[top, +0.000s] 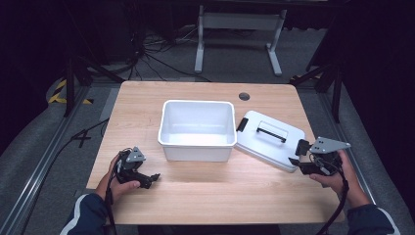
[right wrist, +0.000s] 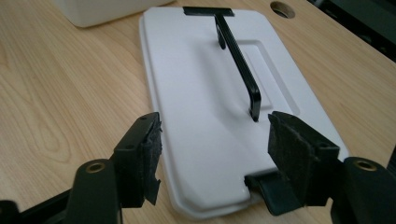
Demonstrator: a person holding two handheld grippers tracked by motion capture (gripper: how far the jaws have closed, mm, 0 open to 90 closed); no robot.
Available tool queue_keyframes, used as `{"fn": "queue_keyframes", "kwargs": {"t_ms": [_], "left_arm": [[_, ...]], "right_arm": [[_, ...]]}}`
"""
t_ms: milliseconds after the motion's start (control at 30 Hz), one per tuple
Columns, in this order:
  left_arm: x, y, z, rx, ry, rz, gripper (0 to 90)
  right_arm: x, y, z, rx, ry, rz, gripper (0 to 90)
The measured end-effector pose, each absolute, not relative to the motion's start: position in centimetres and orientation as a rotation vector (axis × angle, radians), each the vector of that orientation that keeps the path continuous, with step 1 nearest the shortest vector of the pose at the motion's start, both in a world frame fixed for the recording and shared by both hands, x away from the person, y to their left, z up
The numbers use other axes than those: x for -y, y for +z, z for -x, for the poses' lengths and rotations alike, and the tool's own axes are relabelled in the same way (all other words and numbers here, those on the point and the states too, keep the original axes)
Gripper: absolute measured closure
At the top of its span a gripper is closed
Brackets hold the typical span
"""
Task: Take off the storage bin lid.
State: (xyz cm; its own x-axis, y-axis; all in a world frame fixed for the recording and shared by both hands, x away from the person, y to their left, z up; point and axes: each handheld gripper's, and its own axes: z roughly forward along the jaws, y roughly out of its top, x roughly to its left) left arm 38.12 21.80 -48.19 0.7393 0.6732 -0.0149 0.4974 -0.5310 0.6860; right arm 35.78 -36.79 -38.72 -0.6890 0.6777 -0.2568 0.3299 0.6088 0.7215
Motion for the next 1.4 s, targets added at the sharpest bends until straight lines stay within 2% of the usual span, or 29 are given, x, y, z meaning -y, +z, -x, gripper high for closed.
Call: {"fn": "queue_keyframes", "kwargs": {"t_ms": [367, 833, 1400], "left_arm": [[-21.8, -48.2, -38.1, -0.883, 0.335, -2.242, 0.2], [-21.8, -48.2, -38.1, -0.883, 0.335, -2.242, 0.2], [-21.8, -48.2, -38.1, -0.884, 0.335, -2.241, 0.1]], "right_arm": [[38.4, -41.4, -33.6, -2.296, 0.943, -0.869, 27.1], [39.8, -46.6, -32.7, -2.302, 0.983, -1.039, 26.0], [40.4, -46.7, -32.9, -2.291, 1.003, -1.133, 23.9]]}}
